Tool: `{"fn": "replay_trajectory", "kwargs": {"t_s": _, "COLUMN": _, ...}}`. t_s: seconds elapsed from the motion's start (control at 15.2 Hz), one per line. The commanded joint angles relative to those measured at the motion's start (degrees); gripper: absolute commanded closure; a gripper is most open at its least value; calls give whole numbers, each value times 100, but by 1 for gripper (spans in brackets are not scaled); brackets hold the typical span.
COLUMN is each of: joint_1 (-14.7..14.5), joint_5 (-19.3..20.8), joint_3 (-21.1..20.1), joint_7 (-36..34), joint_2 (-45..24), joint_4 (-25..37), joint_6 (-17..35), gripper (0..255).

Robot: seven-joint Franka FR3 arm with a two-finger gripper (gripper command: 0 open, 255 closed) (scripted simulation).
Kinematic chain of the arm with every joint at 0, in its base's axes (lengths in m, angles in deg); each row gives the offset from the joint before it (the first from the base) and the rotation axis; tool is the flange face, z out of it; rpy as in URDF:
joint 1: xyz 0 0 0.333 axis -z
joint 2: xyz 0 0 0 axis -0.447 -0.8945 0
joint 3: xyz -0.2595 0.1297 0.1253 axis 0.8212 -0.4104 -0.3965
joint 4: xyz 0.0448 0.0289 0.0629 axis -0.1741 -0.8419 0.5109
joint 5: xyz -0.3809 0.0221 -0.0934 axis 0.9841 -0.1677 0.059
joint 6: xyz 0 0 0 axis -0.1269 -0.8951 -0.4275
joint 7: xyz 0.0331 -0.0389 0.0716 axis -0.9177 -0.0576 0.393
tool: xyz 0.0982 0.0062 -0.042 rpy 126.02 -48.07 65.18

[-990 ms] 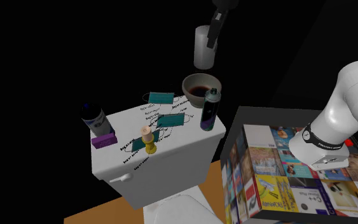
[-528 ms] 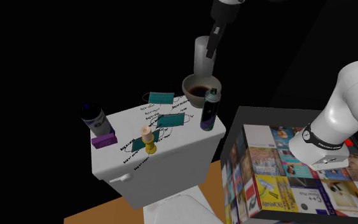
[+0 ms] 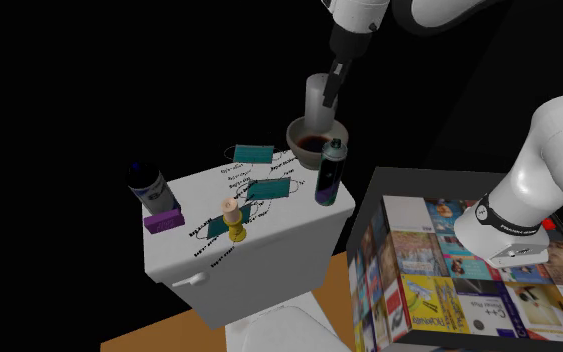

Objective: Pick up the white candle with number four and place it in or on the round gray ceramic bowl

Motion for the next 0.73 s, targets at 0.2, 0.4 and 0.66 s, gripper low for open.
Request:
{"fn": "replay_trajectory", "kwargs": {"t_s": 0.2, "joint_1": 4, "joint_5": 22, "joint_3": 0, "joint_7": -43, "joint_2": -99, "joint_4": -218, "joint_6": 323, "gripper": 255}}
{"fn": "replay_trajectory", "kwargs": {"t_s": 0.4, "joint_1": 4, "joint_5": 22, "joint_3": 0, "joint_7": -43, "joint_2": -100, "joint_4": -217, "joint_6": 323, "gripper": 255}}
{"fn": "replay_trajectory", "kwargs": {"t_s": 0.66, "joint_1": 4, "joint_5": 22, "joint_3": 0, "joint_7": -43, "joint_2": -100, "joint_4": -217, "joint_6": 323, "gripper": 255}}
